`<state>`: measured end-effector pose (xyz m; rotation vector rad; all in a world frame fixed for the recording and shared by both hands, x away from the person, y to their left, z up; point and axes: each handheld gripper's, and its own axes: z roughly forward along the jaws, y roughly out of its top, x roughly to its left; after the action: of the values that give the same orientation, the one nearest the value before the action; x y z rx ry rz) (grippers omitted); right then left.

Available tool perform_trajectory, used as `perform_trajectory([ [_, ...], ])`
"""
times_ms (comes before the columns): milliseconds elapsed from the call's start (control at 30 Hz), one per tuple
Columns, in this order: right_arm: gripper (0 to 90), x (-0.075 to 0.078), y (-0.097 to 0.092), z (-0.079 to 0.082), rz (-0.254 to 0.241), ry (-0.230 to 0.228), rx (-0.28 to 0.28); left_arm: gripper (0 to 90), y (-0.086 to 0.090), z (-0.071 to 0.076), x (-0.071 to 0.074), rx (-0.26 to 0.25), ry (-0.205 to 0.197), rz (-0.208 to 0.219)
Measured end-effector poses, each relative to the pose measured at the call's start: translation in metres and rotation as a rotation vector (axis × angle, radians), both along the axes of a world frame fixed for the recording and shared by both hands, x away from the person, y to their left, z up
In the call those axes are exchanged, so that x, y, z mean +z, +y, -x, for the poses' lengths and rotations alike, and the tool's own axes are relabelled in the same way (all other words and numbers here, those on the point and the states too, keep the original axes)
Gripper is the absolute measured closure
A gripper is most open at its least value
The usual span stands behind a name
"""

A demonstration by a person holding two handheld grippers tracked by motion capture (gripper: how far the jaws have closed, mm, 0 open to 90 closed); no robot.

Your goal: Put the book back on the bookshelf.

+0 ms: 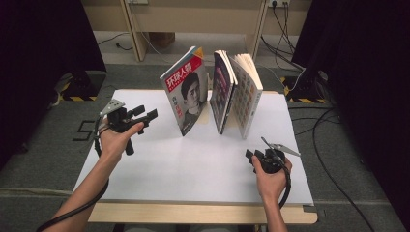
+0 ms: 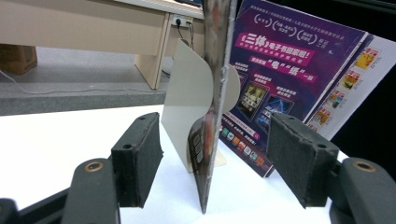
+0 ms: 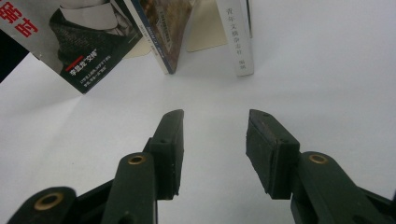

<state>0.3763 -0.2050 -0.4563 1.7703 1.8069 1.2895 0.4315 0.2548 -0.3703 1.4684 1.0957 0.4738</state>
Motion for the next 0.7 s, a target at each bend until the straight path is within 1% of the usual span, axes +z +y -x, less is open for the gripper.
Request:
perform_trajectory([
  [100,56.9,0.000,0.000,0.000,0.008,-0.003,0.004,34.3,0.005,0.003,-0.001,0.006,0.000,0.004],
  [167,56.8,0.000,0.000,0.000,0.004,0.000,0.003,34.3,0.007,0.006,-0.002,0.010,0.000,0.008],
  [200,56.8,0.001,0.002,0.001,-0.006,0.008,-0.005,34.2,0.009,0.007,-0.003,0.011,0.002,0.008],
  [267,56.7,0.001,0.001,0.000,0.003,-0.001,0.002,34.2,0.011,0.009,-0.005,0.014,0.005,0.008],
  [367,56.6,0.001,0.000,0.001,0.004,-0.003,0.001,34.2,0.016,0.013,-0.009,0.017,0.012,0.005],
  [400,56.5,0.002,0.001,0.001,-0.006,0.004,-0.006,34.2,0.017,0.014,-0.010,0.018,0.013,0.007],
  [433,56.5,0.002,0.001,0.002,-0.005,0.004,-0.006,34.2,0.018,0.015,-0.011,0.019,0.017,0.007],
  [467,56.4,0.001,0.001,0.001,0.005,-0.003,-0.001,34.2,0.019,0.016,-0.013,0.019,0.020,0.010],
  [700,56.0,0.002,0.001,0.001,0.011,-0.007,0.001,34.2,0.029,0.027,-0.021,0.025,0.030,0.011],
])
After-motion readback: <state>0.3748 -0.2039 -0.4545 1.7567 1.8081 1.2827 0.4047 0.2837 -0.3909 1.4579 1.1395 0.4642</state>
